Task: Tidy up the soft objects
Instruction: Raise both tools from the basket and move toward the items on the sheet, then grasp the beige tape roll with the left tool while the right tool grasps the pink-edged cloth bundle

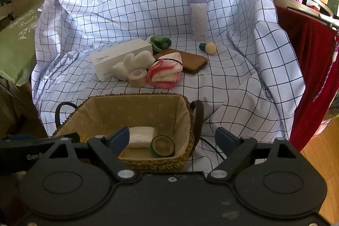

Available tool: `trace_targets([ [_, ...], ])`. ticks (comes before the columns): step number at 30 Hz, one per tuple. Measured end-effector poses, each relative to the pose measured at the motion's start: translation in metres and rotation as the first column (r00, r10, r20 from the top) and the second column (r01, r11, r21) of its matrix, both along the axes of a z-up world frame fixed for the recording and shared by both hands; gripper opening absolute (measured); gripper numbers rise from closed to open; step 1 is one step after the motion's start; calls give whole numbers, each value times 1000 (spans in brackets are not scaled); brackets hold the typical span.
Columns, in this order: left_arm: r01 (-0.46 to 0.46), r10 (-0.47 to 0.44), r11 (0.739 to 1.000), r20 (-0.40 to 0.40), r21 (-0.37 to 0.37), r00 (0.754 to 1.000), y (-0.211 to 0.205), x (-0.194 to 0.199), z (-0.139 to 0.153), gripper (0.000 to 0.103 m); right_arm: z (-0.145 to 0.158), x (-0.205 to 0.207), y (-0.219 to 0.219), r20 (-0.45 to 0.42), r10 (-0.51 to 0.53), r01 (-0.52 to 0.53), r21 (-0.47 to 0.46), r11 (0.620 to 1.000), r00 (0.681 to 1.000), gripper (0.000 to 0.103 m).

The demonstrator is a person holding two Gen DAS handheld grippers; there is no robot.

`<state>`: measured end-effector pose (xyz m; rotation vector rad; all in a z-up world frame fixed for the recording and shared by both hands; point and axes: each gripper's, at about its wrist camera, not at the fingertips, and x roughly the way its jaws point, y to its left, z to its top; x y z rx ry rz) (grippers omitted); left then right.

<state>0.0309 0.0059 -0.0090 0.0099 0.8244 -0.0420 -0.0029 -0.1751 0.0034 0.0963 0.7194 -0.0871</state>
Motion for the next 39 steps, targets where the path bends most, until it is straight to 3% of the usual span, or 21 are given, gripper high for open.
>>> trace_targets([
  [12,18,-18,1000,-16,0,1000,-2,10,2,95,4,14,-4,9,18,-18,12,1000,1000,103],
  [23,34,-34,999,-42,-5,999,-7,35,2,99,-1,52,-18,-55,4,1,80,997,998,103],
  [33,65,-64,998,-43,22,997,-15,76,4,98,1,102,-18,-68,10,-6,53,999,998,102],
  [39,92,-90,996,-79,16,993,-20,103,-5,96,-1,136,-24,-90,0,5,59,998,996,95],
])
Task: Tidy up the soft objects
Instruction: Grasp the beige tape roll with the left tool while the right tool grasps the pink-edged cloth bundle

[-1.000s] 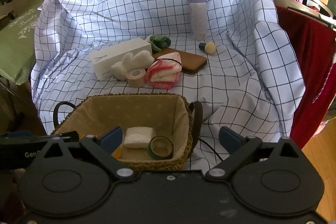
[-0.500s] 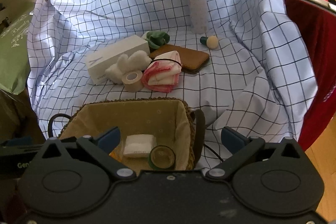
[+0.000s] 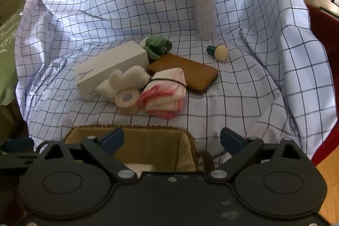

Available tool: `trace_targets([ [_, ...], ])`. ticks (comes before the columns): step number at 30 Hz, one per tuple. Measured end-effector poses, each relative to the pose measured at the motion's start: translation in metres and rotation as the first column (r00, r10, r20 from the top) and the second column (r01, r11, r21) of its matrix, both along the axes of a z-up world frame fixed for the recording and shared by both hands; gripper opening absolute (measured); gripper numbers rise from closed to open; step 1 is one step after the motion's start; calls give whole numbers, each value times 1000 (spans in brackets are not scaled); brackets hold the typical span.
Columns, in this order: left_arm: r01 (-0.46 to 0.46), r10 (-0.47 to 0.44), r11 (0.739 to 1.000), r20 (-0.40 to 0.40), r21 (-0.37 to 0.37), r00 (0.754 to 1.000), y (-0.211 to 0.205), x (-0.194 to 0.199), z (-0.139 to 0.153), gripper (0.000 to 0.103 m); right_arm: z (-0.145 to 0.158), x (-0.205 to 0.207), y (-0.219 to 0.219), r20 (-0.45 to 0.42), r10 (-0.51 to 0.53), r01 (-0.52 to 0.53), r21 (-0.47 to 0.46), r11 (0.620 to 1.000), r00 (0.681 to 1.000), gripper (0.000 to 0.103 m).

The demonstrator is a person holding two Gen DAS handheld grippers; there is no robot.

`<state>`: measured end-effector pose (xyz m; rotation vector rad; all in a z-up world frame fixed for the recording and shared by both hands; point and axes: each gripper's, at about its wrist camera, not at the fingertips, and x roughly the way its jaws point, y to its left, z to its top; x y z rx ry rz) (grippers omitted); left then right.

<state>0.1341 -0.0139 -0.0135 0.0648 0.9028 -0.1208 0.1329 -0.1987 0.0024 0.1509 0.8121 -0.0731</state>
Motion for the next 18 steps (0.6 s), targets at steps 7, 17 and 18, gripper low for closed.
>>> trace_targets([
  [7,16,-16,1000,-29,-4,999,-3,27,-8,90,-7,39,-5,-19,-31,32,2,1000,999,94],
  [17,-27,26,1000,-54,-11,998,13,58,-17,90,-24,94,7,-39,-33,32,-32,999,999,97],
  [18,-31,31,999,-58,-14,998,14,61,-18,90,-26,99,9,-43,-33,31,-39,999,999,97],
])
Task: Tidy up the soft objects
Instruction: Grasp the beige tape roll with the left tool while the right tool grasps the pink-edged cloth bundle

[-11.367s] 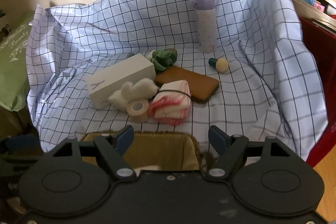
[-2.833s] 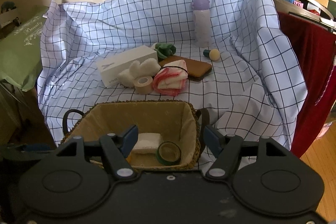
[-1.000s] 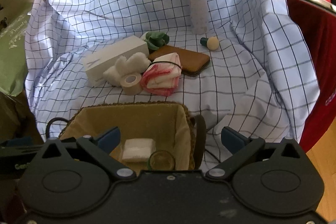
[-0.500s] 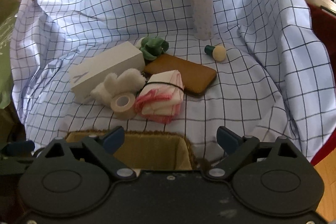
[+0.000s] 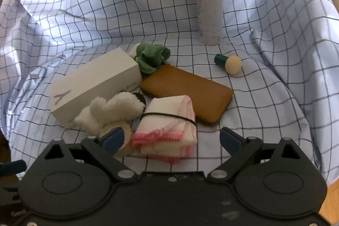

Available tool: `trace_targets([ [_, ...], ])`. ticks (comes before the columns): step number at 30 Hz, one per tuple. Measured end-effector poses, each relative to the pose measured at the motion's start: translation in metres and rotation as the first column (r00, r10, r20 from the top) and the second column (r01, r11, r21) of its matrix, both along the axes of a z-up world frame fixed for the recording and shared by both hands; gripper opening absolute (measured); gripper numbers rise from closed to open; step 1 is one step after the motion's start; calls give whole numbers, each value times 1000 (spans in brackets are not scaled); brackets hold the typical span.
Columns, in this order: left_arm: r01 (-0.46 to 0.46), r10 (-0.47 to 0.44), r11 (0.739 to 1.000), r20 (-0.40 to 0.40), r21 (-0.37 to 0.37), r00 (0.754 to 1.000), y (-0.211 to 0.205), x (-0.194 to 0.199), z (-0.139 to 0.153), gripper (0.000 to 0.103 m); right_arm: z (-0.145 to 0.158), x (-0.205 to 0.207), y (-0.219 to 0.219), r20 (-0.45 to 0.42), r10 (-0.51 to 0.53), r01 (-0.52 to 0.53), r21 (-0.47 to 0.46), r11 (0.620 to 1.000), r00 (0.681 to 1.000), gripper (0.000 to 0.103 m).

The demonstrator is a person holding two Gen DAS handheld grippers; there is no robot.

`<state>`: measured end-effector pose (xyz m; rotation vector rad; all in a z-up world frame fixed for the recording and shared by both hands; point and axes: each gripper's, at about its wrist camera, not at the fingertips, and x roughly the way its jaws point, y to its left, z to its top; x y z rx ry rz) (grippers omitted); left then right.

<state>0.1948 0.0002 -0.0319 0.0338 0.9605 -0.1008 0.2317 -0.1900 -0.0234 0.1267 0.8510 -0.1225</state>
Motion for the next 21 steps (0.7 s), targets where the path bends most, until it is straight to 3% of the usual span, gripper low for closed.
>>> trace_targets([
  [11,-25,24,999,-40,-31,999,12,13,-10,90,-27,30,14,-66,-15,11,-65,998,998,98],
  [13,-28,26,999,-43,-33,999,13,15,-11,90,-31,31,13,-76,-23,18,-67,998,997,93],
  [15,-30,29,999,-44,-35,999,14,16,-11,90,-31,31,9,-75,-21,19,-29,999,997,77],
  [16,-31,30,999,-45,-37,999,14,17,-11,90,-30,32,7,-83,-13,13,0,1000,996,74],
  [21,-29,28,999,-42,-39,999,13,21,-10,90,-26,28,7,-67,-13,13,9,1000,998,72],
])
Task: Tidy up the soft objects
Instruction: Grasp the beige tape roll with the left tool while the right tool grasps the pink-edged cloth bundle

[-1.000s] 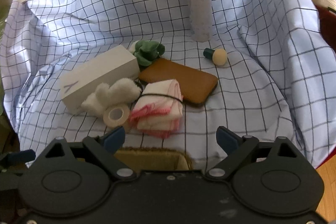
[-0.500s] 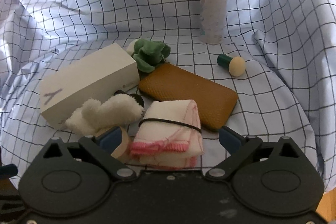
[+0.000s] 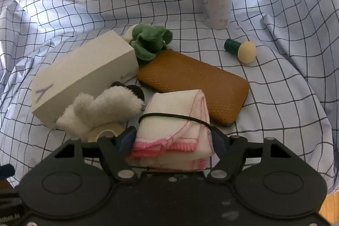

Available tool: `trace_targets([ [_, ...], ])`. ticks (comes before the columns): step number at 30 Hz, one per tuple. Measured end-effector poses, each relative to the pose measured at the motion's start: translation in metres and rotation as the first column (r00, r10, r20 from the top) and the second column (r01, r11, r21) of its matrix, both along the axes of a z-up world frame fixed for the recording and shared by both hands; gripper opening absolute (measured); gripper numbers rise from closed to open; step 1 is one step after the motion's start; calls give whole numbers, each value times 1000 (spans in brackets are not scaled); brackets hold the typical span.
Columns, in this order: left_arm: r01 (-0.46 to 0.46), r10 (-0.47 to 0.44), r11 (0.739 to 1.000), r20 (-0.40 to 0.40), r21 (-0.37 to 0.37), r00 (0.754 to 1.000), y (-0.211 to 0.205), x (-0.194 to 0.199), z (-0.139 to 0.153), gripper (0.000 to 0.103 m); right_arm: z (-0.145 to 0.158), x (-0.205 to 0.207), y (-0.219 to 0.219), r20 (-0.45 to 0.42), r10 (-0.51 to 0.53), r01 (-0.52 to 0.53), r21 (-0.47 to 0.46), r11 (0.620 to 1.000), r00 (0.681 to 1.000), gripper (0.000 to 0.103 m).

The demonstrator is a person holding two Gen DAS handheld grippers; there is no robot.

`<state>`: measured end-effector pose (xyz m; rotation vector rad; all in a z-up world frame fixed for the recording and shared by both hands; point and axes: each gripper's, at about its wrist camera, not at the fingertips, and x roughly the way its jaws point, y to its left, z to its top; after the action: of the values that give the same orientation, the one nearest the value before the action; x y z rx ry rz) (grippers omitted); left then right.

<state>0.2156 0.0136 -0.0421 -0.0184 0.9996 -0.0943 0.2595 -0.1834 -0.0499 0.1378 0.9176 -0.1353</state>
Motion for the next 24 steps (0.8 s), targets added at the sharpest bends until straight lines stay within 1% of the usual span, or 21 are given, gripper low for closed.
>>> trace_targets([
  [6,36,-36,999,21,13,999,-11,3,5,91,15,-13,-13,42,-30,29,36,999,999,73],
  [11,85,-85,996,17,7,996,-27,7,6,91,28,-26,-25,71,-58,54,53,997,996,73],
  [19,159,-159,987,0,-17,987,-62,16,0,91,29,-40,-43,75,-104,97,88,991,992,73],
  [23,162,-163,986,-8,-23,987,-75,24,-6,90,28,-44,-52,76,-125,117,106,987,989,73],
  [24,159,-159,987,-10,-24,987,-77,26,-7,88,28,-45,-53,76,-128,120,107,987,989,73],
])
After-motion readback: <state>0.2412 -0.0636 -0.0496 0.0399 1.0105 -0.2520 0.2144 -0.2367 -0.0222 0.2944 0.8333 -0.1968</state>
